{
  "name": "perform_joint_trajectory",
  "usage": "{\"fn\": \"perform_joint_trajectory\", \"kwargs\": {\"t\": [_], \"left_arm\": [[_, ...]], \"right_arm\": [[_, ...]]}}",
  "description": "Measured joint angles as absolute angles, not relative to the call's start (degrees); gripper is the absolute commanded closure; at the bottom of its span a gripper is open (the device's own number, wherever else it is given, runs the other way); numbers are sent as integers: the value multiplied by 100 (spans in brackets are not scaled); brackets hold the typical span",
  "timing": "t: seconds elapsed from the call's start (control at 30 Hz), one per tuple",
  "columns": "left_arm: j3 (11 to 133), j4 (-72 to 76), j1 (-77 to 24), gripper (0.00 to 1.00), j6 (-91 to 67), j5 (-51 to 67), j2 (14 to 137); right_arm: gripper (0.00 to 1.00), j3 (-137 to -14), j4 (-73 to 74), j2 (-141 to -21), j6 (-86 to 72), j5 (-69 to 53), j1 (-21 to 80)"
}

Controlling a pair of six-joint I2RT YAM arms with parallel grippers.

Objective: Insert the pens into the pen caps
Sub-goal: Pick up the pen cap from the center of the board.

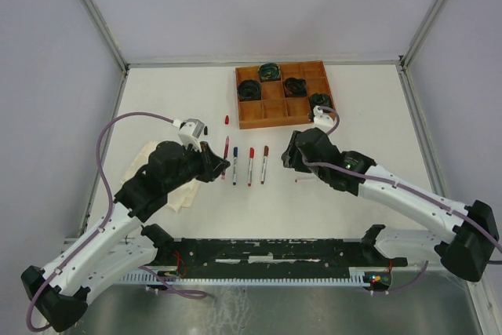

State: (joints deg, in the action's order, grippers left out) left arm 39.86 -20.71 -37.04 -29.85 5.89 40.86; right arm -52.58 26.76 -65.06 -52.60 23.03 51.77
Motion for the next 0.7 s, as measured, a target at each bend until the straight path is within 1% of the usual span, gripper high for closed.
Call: {"fn": "perform_joint_trajectory", "kwargs": {"t": [0.13, 0.23, 0.4, 0.7], "left_arm": [[3988, -2202, -3704, 97, -2954, 497, 4075], [3990, -2327, -3704, 97, -2939, 432, 4053], [4001, -2512, -3704, 97, -2897, 305, 3977], [4099, -2860, -3704, 97, -2681, 196, 3900]], "right_arm": [[44, -5258, 2943, -7026, -5111, 1907, 4530], [45, -5301, 3094, -7441, -4958, 1732, 4270], [49, -5572, 3133, -8263, -4700, 1575, 4047], [51, -5990, 2849, -9483, -4477, 1253, 3800]]}}
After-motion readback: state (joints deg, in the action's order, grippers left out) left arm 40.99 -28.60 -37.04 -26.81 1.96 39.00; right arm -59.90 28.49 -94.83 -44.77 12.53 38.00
